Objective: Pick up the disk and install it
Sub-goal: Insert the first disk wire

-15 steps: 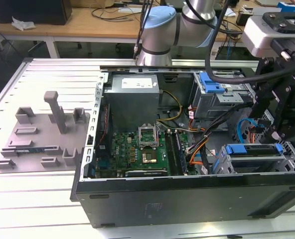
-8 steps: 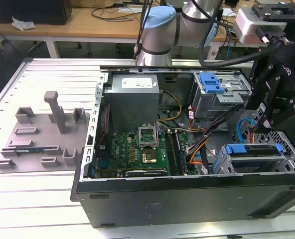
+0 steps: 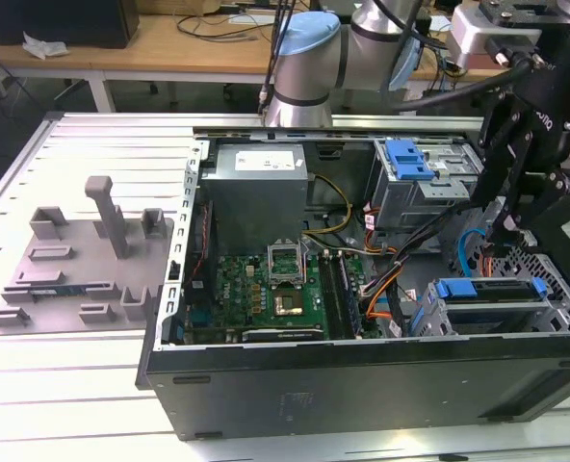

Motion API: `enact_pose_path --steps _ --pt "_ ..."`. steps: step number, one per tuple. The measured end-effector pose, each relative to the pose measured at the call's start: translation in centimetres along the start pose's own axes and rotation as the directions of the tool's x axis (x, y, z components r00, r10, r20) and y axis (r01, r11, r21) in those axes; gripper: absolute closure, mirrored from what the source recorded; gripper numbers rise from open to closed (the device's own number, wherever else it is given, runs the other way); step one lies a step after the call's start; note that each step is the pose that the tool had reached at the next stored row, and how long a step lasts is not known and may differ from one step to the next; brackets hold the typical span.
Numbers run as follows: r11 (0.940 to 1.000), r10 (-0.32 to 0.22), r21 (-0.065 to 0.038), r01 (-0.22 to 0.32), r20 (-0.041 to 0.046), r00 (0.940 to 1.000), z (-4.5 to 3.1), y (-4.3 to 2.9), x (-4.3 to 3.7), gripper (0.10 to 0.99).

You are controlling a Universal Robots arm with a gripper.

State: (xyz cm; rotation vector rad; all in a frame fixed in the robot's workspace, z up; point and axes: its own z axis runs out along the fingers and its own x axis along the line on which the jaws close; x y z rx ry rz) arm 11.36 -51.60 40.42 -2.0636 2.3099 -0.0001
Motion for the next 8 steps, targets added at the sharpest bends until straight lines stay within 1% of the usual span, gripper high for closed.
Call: enact_pose_path --steps 1,3,5,8 --pt "1.0000 0.004 0.000 -0.004 -0.0024 1.0000 0.05 -0.29 -0.19 0.506" --pt "1.0000 0.009 -0.001 -0.009 -0.0034 1.0000 0.09 -0.64 -0.32 0.506" --pt "0.9999 0.014 -0.003 -0.014 -0.0050 0.9999 0.15 -1.28 -0.58 0.506" --pt "0.9998 0.019 -0.007 -0.019 -0.0070 0.9998 0.24 -1.98 -1.01 0.506"
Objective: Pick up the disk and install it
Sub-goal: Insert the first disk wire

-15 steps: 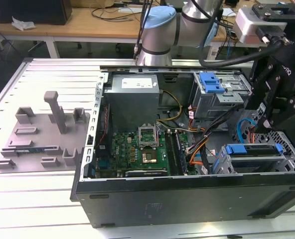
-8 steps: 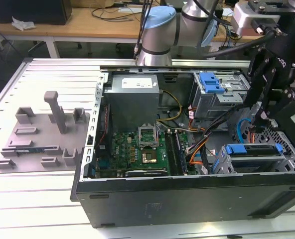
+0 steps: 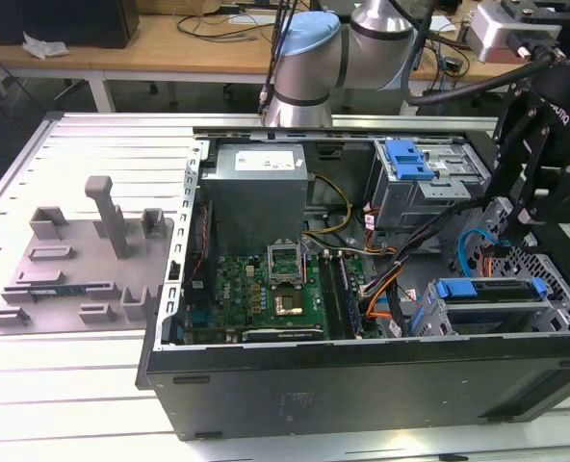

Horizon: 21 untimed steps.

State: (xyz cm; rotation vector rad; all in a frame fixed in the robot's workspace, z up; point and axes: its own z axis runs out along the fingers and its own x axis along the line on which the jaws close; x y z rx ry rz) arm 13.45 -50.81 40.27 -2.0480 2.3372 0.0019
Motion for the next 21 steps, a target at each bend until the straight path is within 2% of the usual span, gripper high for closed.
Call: enact_pose_path --steps 5,10,13,15,16,17,18,19,21 --pt "0.9999 0.001 -0.012 -0.001 -0.0084 1.0000 0.25 -0.60 -0.92 0.506" --pt "0.9995 0.007 -0.031 -0.008 -0.0275 0.9996 0.73 -1.88 -1.78 0.506" --pt "0.9992 0.013 -0.037 -0.014 -0.0358 0.9993 1.10 -2.12 -2.19 0.506" --pt "0.9991 0.018 -0.039 -0.019 -0.0407 0.9990 1.29 -2.29 -2.91 0.506" --pt "0.9991 0.020 -0.037 -0.022 -0.0595 0.9980 1.31 -2.51 -3.38 0.506" --pt "0.9991 0.023 -0.034 -0.026 -0.0833 0.9962 1.32 -2.76 -3.42 0.506" --pt "0.9991 0.026 -0.032 -0.029 -0.0976 0.9949 1.32 -2.94 -3.44 0.506" --pt "0.9990 0.028 -0.031 -0.031 -0.1076 0.9938 1.34 -3.10 -3.46 0.506" --pt "0.9988 0.037 -0.027 -0.041 -0.1354 0.9901 1.40 -3.53 -3.53 0.506"
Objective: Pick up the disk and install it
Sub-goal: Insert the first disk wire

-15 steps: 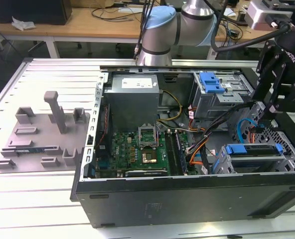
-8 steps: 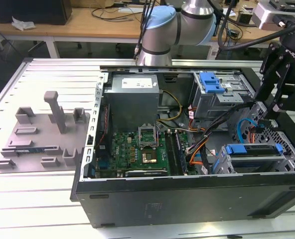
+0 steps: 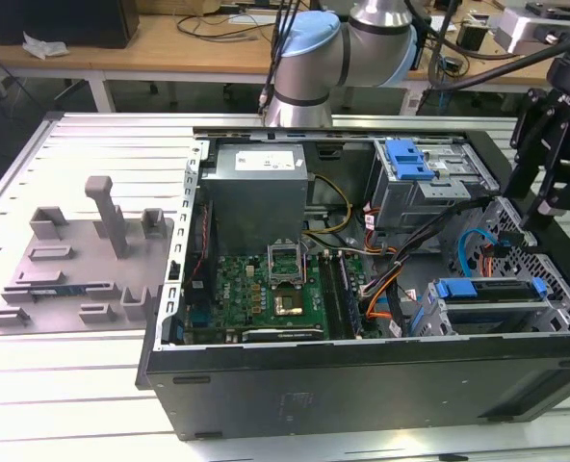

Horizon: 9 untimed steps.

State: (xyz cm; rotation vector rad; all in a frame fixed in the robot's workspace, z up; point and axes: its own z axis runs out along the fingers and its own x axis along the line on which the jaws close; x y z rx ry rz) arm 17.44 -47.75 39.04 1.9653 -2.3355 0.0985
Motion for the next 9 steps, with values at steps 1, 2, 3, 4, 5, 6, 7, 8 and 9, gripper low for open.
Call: enact_pose_path --steps 1,2,3,4,5,6,7,8,9 --pt "1.0000 0.002 0.000 -0.002 -0.0109 0.9999 0.04 -0.02 -0.15 0.506" --pt "1.0000 0.003 0.001 -0.003 -0.0201 0.9998 0.07 0.00 -0.30 0.506" --pt "1.0000 0.004 0.002 -0.003 -0.0276 0.9996 0.12 0.02 -0.40 0.506" --pt "1.0000 0.006 0.004 -0.005 -0.0450 0.9990 0.27 0.05 -0.63 0.506" --pt "1.0000 0.008 0.006 -0.007 -0.0589 0.9982 0.37 0.07 -0.79 0.506" --pt "0.9999 0.009 0.007 -0.009 -0.0689 0.9976 0.46 0.08 -0.92 0.506" --pt "0.9999 0.011 0.009 -0.011 -0.0805 0.9967 0.58 0.11 -1.10 0.506" --pt "0.9999 0.012 0.009 -0.012 -0.0863 0.9962 0.65 0.12 -1.20 0.506" --pt "0.9999 0.014 0.010 -0.013 -0.0918 0.9957 0.72 0.13 -1.30 0.506"
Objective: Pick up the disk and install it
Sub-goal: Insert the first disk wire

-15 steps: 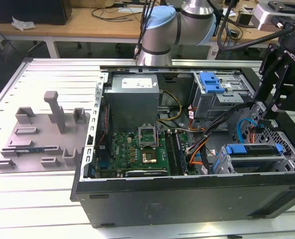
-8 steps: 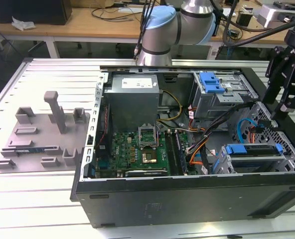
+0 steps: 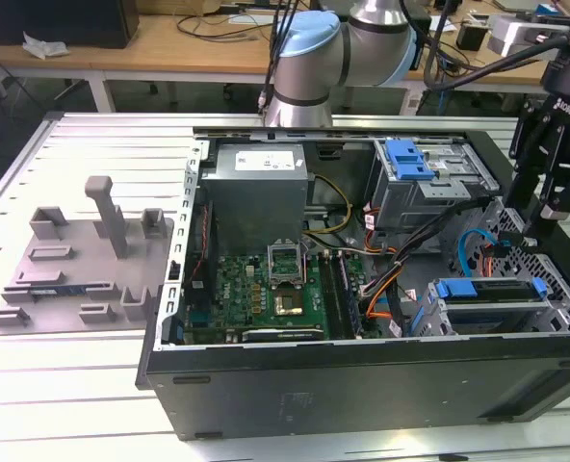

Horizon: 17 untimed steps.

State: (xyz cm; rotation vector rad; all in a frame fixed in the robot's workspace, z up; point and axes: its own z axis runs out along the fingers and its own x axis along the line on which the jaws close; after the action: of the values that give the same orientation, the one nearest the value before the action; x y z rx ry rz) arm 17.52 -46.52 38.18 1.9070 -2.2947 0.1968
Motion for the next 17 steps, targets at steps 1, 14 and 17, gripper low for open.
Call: enact_pose_path --steps 1,14,17 --pt "1.0000 0.003 0.000 -0.003 -0.0054 1.0000 0.12 -0.05 -0.14 0.506" --pt "0.9987 0.050 -0.005 -0.050 -0.0555 0.9972 1.77 -0.52 -1.94 0.714" --pt "0.9986 0.052 -0.006 -0.053 -0.0671 0.9964 2.06 -0.46 -2.40 0.714"
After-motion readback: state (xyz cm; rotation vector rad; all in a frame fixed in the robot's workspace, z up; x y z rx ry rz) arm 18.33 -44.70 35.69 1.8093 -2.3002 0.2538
